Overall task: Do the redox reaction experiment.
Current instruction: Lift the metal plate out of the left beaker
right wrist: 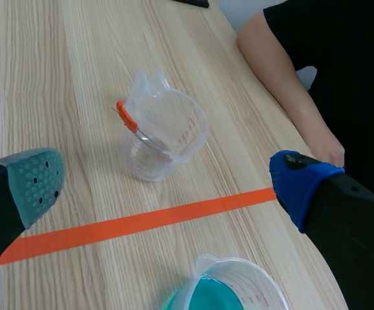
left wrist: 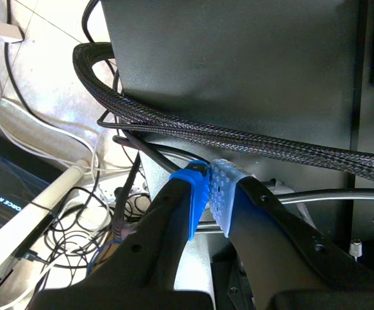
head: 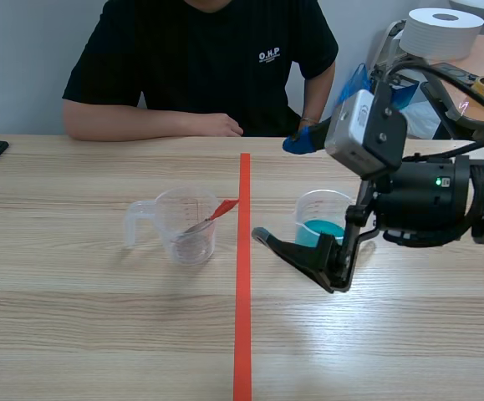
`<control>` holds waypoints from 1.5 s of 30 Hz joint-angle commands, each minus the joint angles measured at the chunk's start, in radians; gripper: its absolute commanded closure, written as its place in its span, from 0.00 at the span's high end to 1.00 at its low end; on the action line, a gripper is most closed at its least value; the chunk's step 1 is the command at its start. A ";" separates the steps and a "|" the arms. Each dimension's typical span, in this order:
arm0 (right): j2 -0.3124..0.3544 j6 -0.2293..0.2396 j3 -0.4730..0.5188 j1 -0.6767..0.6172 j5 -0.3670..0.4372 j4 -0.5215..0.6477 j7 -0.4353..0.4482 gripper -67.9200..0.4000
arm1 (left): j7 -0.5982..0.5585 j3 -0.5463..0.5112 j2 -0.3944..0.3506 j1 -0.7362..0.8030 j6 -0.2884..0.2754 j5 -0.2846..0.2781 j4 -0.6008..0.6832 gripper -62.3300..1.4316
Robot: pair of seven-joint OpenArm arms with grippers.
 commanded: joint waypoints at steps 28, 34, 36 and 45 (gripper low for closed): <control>-0.198 -0.094 -0.093 0.129 -0.257 -0.168 0.091 0.50 | -0.004 -0.002 0.000 -0.003 -0.002 -0.002 0.011 0.09; -0.198 -0.094 -0.093 0.129 -0.257 -0.168 0.099 0.22 | -0.004 -0.002 0.000 -0.003 -0.002 -0.002 0.011 0.09; -0.198 -0.094 -0.093 0.129 -0.257 -0.168 0.099 0.12 | -0.004 -0.002 0.000 -0.003 -0.002 -0.002 0.011 0.09; -0.198 -0.093 -0.092 0.129 -0.253 -0.159 0.162 0.02 | -0.004 -0.002 0.000 -0.003 -0.002 -0.002 0.011 0.09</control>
